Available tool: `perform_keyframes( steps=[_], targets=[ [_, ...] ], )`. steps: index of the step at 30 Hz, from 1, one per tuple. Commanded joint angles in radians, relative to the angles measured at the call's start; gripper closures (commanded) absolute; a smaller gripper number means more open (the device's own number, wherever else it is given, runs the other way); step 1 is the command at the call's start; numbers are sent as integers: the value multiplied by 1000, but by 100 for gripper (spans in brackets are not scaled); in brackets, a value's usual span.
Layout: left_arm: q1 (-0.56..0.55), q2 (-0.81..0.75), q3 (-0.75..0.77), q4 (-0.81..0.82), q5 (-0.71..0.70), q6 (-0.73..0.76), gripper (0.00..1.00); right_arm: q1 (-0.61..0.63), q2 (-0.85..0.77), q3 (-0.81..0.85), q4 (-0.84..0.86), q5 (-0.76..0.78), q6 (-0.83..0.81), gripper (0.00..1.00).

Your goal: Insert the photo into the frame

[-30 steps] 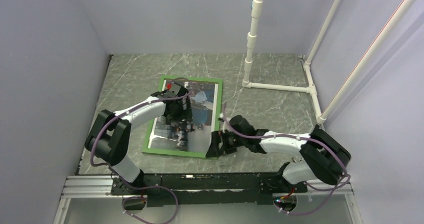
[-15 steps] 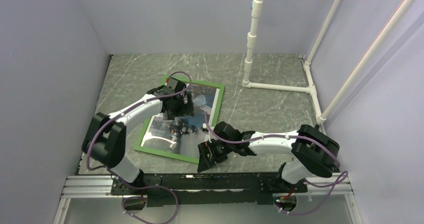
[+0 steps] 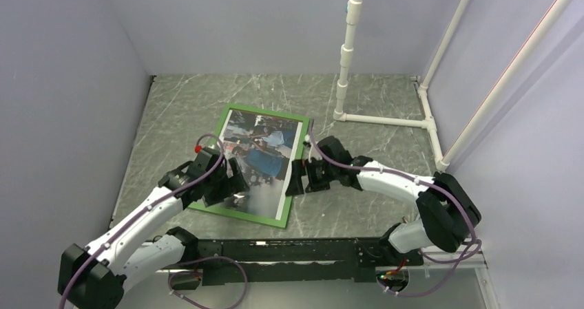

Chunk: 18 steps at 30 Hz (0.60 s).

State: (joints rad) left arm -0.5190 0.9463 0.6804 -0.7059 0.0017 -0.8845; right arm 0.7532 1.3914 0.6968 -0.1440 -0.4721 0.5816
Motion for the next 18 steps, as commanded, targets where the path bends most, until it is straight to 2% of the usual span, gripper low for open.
perform_keyframes(
  steps=[1, 4, 9, 14, 18],
  targets=[
    [-33, -111, -63, -126, 1, -140, 1, -93, 45, 156, -136, 95, -136, 0],
    [-59, -170, -113, -164, -20, -189, 1, -129, 121, 277, -190, 193, -181, 0],
    [-85, -240, -210, -139, -21, -264, 1, -185, 314, 525, -252, 298, -246, 0],
    [-129, -246, -259, -99, -31, -335, 1, -199, 489, 751, -296, 400, -301, 0],
    [-159, -223, -272, -73, -65, -369, 1, -200, 590, 868, -279, 467, -329, 0]
  ],
)
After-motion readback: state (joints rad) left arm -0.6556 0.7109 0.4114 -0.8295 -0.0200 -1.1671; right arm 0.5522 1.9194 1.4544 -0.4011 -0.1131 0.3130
